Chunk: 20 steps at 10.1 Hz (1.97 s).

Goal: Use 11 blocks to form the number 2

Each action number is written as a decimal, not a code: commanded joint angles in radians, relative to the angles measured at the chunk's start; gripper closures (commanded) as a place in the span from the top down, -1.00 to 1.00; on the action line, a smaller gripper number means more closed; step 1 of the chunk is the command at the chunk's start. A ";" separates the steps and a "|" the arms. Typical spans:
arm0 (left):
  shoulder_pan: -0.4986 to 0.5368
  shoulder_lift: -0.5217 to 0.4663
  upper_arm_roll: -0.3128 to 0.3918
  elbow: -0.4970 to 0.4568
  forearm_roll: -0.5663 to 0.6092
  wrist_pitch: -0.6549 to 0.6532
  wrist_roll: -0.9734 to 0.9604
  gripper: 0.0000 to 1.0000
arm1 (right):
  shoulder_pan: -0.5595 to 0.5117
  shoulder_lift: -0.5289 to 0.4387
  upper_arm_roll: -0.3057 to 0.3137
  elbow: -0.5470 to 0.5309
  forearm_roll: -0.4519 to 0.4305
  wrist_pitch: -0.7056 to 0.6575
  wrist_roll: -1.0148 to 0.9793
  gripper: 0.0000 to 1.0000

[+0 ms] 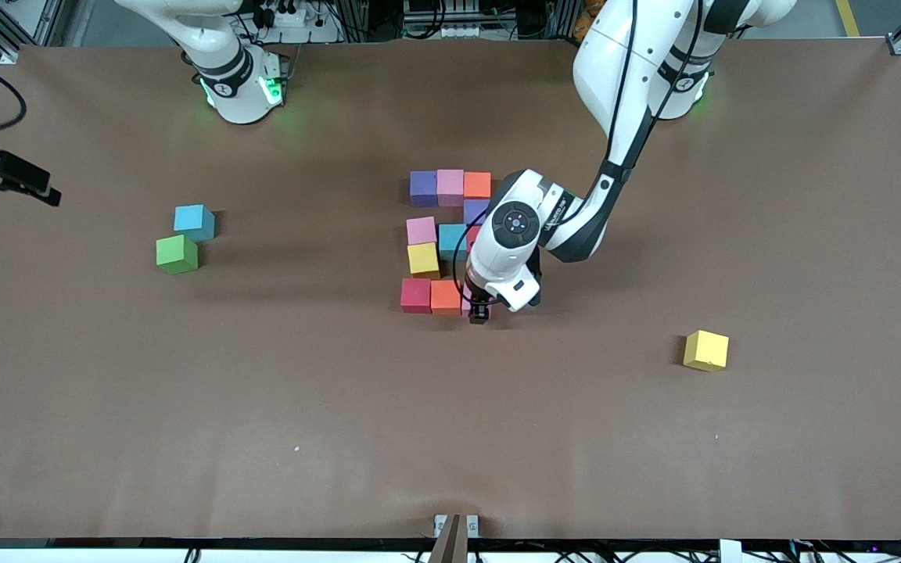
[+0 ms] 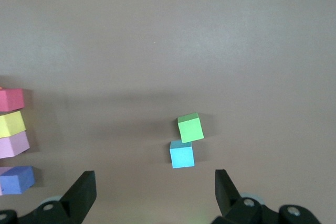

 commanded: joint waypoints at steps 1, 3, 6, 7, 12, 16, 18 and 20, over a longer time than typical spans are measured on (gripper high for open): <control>0.013 -0.021 -0.012 -0.005 0.024 0.004 0.007 1.00 | 0.015 0.009 0.004 0.043 -0.019 -0.031 0.042 1.00; 0.035 -0.074 -0.011 -0.007 0.024 -0.008 0.065 1.00 | 0.028 0.009 -0.003 0.068 -0.019 -0.038 0.054 1.00; 0.070 -0.172 0.001 -0.007 0.070 -0.091 0.212 1.00 | 0.063 0.024 -0.007 0.080 -0.019 -0.058 0.085 1.00; 0.094 -0.198 0.001 -0.007 0.099 -0.121 0.286 1.00 | 0.058 0.024 -0.006 0.082 -0.016 -0.055 0.085 1.00; 0.289 -0.399 0.000 -0.005 0.113 -0.446 0.879 1.00 | 0.049 0.026 -0.006 0.082 -0.031 -0.049 0.085 1.00; 0.487 -0.576 -0.005 -0.005 0.111 -0.649 1.353 1.00 | 0.065 0.032 0.002 0.083 -0.060 -0.041 0.076 1.00; 0.567 -0.645 -0.005 -0.007 0.113 -0.750 1.536 1.00 | 0.104 0.032 0.004 0.085 -0.097 -0.041 0.083 1.00; 0.621 -0.712 -0.003 -0.011 0.113 -0.825 1.749 1.00 | 0.126 0.032 0.001 0.092 -0.098 -0.041 0.088 1.00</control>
